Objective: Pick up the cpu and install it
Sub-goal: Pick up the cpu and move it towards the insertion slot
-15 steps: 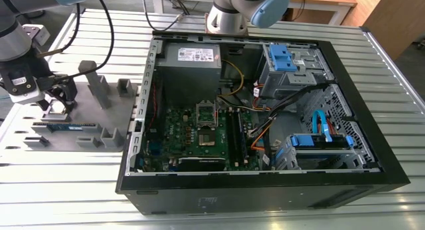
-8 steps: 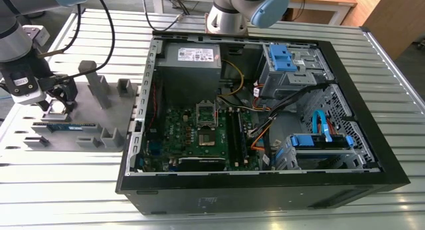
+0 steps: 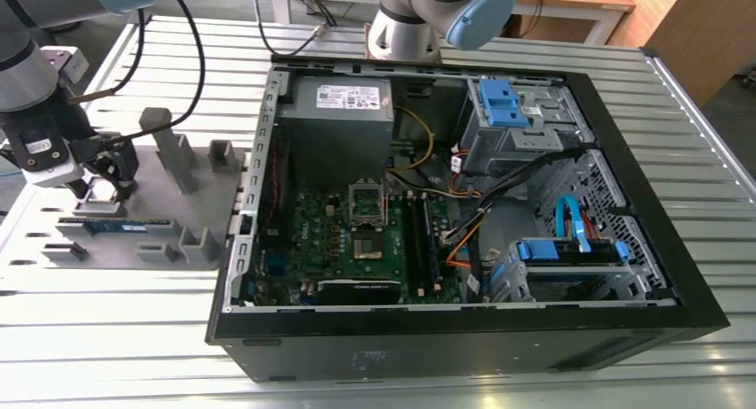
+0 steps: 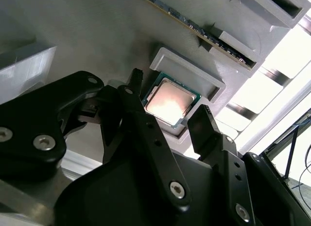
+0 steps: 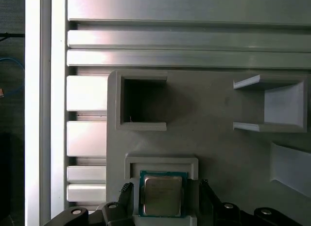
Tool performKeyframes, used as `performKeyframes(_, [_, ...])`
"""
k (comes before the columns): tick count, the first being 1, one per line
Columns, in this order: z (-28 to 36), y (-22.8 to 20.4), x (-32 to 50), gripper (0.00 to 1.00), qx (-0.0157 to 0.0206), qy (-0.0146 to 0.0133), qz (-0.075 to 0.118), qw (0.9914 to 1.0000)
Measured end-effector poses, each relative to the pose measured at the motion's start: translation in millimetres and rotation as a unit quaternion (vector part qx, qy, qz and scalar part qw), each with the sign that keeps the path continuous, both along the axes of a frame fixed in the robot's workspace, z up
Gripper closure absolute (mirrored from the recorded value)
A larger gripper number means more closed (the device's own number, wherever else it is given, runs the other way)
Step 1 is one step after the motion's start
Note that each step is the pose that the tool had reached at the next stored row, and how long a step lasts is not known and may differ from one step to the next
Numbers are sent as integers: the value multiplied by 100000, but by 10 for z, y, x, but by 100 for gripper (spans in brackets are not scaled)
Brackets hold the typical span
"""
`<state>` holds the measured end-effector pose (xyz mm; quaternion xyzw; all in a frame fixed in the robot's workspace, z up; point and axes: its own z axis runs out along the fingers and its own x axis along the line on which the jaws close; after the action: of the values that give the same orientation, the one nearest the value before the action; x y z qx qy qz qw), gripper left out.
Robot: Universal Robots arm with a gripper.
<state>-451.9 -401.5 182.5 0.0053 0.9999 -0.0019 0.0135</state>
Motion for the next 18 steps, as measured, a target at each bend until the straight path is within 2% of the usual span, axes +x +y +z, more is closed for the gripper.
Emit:
performKeyframes(12, [-7,0,0,36,-39,-1,3,100000])
performKeyframes(15, [-6,0,0,37,-43,1,3,100000])
performKeyframes(16, [-6,0,0,44,-43,-2,3,100000])
performKeyframes(18, [-6,0,0,44,-43,0,3,100000])
